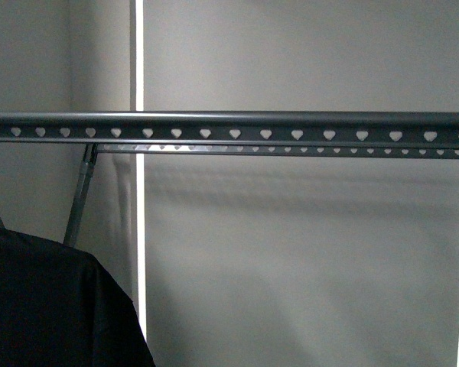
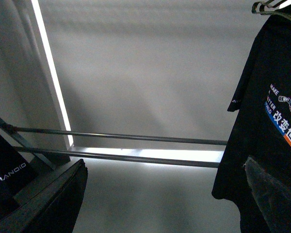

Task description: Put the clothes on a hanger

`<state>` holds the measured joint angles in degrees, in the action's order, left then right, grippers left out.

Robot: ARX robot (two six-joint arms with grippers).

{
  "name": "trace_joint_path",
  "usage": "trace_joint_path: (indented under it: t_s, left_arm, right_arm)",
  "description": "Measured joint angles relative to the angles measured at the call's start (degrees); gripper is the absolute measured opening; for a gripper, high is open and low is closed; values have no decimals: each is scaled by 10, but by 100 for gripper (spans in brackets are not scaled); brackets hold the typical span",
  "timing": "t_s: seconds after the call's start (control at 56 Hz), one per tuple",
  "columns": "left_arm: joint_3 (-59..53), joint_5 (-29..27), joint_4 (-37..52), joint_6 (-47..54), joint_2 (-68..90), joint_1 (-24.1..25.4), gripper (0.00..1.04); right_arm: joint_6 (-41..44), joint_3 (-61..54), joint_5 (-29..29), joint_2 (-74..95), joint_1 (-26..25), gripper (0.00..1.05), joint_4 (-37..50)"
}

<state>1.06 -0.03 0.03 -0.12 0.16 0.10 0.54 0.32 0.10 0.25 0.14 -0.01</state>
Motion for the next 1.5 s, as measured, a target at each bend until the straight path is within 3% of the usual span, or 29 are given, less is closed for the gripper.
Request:
trace_joint_path:
  t_s: [0.196, 0.214, 0.268, 0.304, 0.357, 0.411, 0.554, 0.696, 0.839, 1.125, 1.5]
  left_arm:
    - [0, 0, 0, 0, 0, 0, 98]
    - [1, 16, -3, 3, 3, 4, 98]
    - [17, 136, -37, 10, 35, 23, 98]
    - [25, 176, -33, 1, 64, 18, 98]
    - [41, 188, -10, -19, 106, -3, 98]
    - [73, 159, 42, -61, 173, -34, 98]
    - [241, 17, 180, -225, 433, -85, 98]
    - [392, -75, 136, -359, 645, -101, 98]
    - [513, -146, 99, -426, 789, -99, 98]
    - [657, -209, 34, -468, 917, -59, 98]
    - [762, -227, 20, -476, 1010, -49, 98]
  right_arm:
    - [0, 0, 0, 0, 0, 97, 0]
    - [0, 0, 0, 0, 0, 97, 0]
    - [0, 0, 0, 0, 0, 97, 0]
    - [0, 0, -1, 0, 0, 97, 0]
    - [0, 0, -2, 0, 0, 97, 0]
    - [0, 0, -1, 0, 0, 97, 0]
    - [0, 0, -1, 0, 0, 97, 0]
    - [0, 0, -2, 0, 0, 97, 0]
    - [0, 0, -1, 0, 0, 97, 0]
    - [0, 0, -1, 0, 0, 97, 0]
    - [0, 0, -1, 0, 0, 97, 0]
